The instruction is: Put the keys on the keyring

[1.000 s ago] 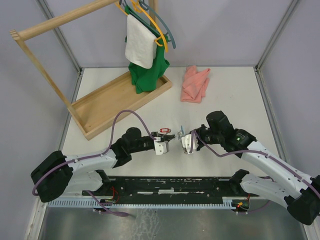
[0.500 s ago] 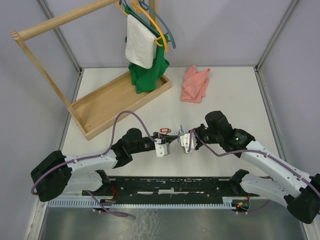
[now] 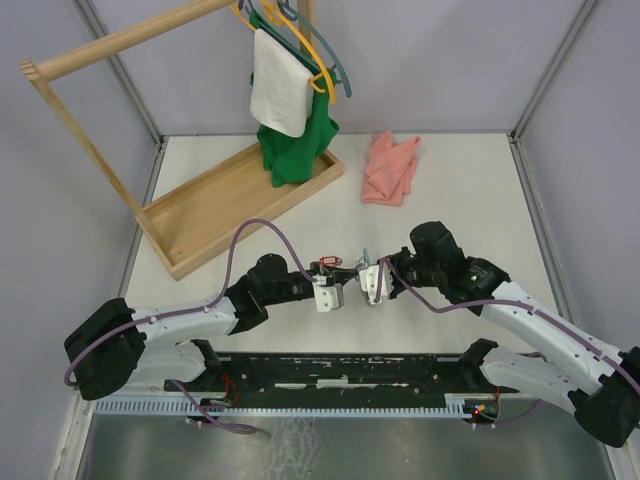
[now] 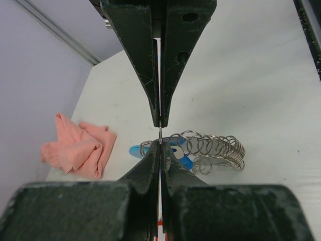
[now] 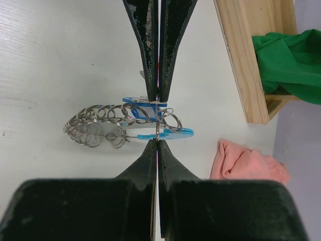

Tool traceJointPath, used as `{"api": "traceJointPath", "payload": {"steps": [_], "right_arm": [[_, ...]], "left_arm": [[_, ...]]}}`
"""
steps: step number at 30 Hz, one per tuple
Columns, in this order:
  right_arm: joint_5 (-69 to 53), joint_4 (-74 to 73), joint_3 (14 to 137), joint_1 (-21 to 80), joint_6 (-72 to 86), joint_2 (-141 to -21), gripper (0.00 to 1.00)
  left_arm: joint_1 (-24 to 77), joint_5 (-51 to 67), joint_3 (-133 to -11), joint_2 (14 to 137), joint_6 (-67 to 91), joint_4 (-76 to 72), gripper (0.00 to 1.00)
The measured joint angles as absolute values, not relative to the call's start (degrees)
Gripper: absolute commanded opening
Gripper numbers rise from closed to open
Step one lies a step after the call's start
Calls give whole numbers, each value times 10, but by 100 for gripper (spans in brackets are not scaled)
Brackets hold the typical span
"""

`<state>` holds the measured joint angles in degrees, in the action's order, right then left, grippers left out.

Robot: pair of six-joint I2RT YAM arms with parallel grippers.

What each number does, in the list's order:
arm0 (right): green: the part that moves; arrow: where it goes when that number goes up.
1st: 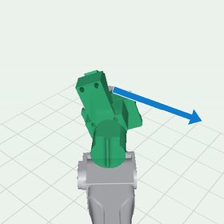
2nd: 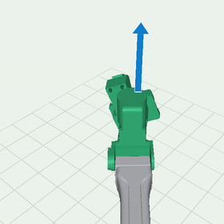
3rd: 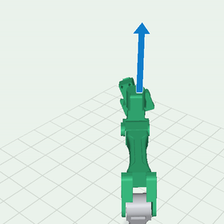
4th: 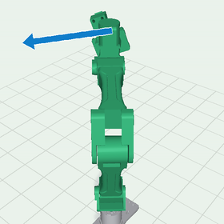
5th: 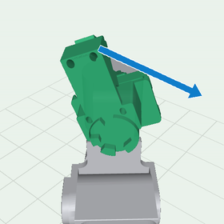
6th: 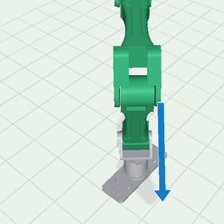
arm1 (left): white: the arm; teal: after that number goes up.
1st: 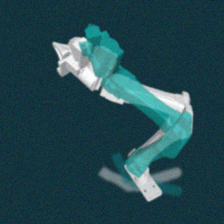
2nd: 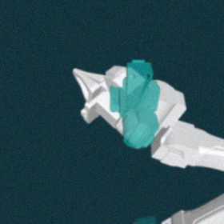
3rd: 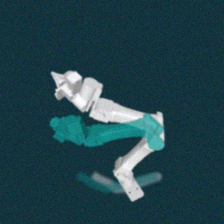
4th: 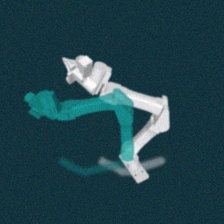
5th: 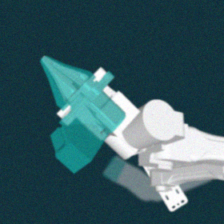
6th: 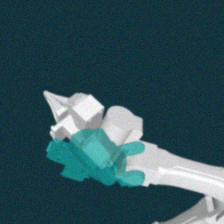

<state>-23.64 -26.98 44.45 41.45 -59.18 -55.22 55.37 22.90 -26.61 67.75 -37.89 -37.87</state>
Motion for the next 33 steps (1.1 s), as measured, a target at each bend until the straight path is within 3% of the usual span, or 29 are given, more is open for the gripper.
{"api": "traceJointPath", "payload": {"steps": [33], "right_arm": [[-232, -266, 444, 416, -592, -552, 1]], "left_arm": [[554, 199, -285, 694, -379, -339, 3]]}}
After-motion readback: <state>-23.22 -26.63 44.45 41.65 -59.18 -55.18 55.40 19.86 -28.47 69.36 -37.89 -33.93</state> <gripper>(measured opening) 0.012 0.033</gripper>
